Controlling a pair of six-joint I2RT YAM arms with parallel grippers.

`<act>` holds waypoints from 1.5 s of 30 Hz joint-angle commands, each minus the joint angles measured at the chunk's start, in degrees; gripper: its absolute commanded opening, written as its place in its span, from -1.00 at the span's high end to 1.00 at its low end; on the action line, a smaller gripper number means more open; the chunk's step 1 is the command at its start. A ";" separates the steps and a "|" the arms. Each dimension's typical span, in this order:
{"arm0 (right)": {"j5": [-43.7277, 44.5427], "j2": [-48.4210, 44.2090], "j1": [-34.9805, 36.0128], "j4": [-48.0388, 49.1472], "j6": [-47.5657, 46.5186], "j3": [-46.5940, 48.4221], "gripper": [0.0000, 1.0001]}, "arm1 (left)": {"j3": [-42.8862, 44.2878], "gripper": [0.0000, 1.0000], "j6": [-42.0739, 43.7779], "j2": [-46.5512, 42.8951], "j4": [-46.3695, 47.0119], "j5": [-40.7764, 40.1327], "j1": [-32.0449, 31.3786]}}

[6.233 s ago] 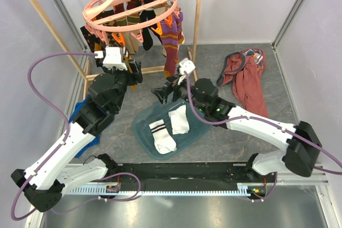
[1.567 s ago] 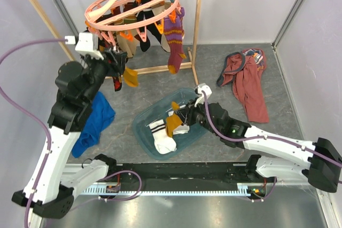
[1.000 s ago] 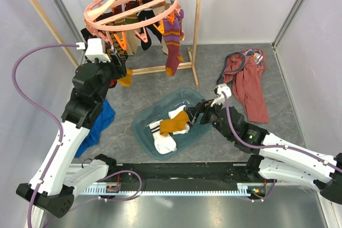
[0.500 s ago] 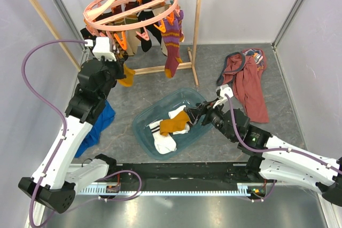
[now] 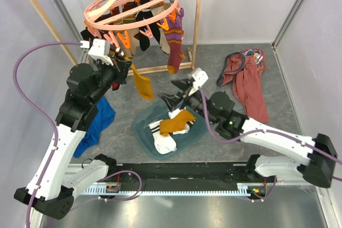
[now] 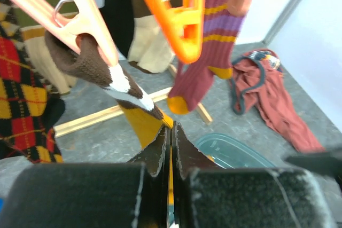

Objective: Remove the socks clipped to the hanger

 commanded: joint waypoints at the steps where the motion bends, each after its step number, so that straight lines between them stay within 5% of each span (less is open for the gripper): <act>1: -5.61 6.52 0.14 9.65 -12.26 8.39 -0.65 | 4.00 0.96 -2.55 -0.07 -0.93 4.52 0.09; 11: -6.06 25.07 0.23 7.37 -13.95 25.09 -0.60 | 7.61 0.96 -3.70 1.61 -1.90 7.95 0.18; 14: -5.71 27.36 0.23 7.46 -12.20 26.94 -0.12 | 7.61 0.97 -4.22 1.26 -2.68 7.87 0.18; 15: -5.36 27.88 0.14 7.11 -11.84 27.21 0.43 | 7.53 0.96 -4.31 1.00 -2.95 7.60 0.18; 17: -3.43 28.42 0.23 7.46 -11.14 27.39 0.93 | 7.53 0.95 -4.49 0.56 -4.26 6.64 0.27; 18: -2.47 28.50 0.23 7.90 -10.52 27.30 1.00 | 7.61 0.93 -4.58 0.12 -4.79 6.02 0.18; 21: -2.45 27.98 0.23 8.34 -9.56 26.68 1.00 | 7.79 0.67 -4.32 -1.28 -6.90 1.56 0.27; 22: -2.63 27.63 0.23 8.51 -9.29 26.16 1.00 | 7.01 0.38 -4.57 -2.60 -7.17 -0.20 0.27; 25: -3.42 27.28 0.23 8.78 -8.50 25.98 1.00 | 5.33 0.01 -4.84 -4.63 -7.09 -8.73 0.27; 28: -3.77 27.10 0.23 8.78 -7.80 25.98 1.00 | 6.82 -0.11 -2.22 -4.11 -7.70 -13.93 0.27; 36: -3.68 27.27 0.23 7.03 -7.44 27.38 1.00 | 19.98 -0.15 0.61 3.01 -12.09 -20.09 1.06; 45: -4.21 26.92 0.14 6.15 -7.53 28.17 1.00 | 28.18 -0.15 -0.80 9.87 -14.38 -13.32 2.82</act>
